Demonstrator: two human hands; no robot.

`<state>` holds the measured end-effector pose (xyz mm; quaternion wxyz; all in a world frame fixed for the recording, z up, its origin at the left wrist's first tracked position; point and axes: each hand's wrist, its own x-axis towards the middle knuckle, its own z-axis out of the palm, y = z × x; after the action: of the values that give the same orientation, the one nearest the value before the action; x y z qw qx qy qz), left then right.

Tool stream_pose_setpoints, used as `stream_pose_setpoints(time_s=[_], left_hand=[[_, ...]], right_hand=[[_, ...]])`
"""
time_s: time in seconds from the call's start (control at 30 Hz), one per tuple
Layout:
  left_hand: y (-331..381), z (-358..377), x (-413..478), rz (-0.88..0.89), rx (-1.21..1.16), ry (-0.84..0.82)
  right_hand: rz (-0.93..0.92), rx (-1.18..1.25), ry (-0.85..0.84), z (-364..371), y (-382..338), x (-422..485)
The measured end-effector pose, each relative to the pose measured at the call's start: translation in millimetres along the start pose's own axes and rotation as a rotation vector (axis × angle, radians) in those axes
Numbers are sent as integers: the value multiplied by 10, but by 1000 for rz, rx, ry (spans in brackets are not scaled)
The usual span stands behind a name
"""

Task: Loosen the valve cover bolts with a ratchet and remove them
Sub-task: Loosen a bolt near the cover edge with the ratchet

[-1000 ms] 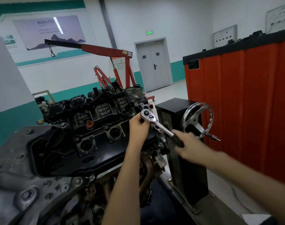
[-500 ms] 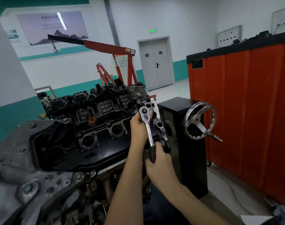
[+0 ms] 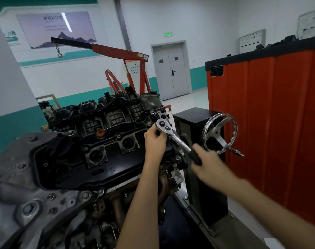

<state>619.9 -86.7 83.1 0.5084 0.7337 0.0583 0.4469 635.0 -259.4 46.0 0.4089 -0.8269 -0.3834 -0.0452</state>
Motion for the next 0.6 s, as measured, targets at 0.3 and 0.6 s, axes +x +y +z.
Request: stream_pose_setpoints(time_s=[0.3, 0.6], left_hand=[[-1, -21, 39, 12, 4, -28], [28, -36, 59, 23, 53, -9]], right_hand=[[99, 385, 38, 565, -311, -150], [-240, -553, -34, -670, 56, 551]])
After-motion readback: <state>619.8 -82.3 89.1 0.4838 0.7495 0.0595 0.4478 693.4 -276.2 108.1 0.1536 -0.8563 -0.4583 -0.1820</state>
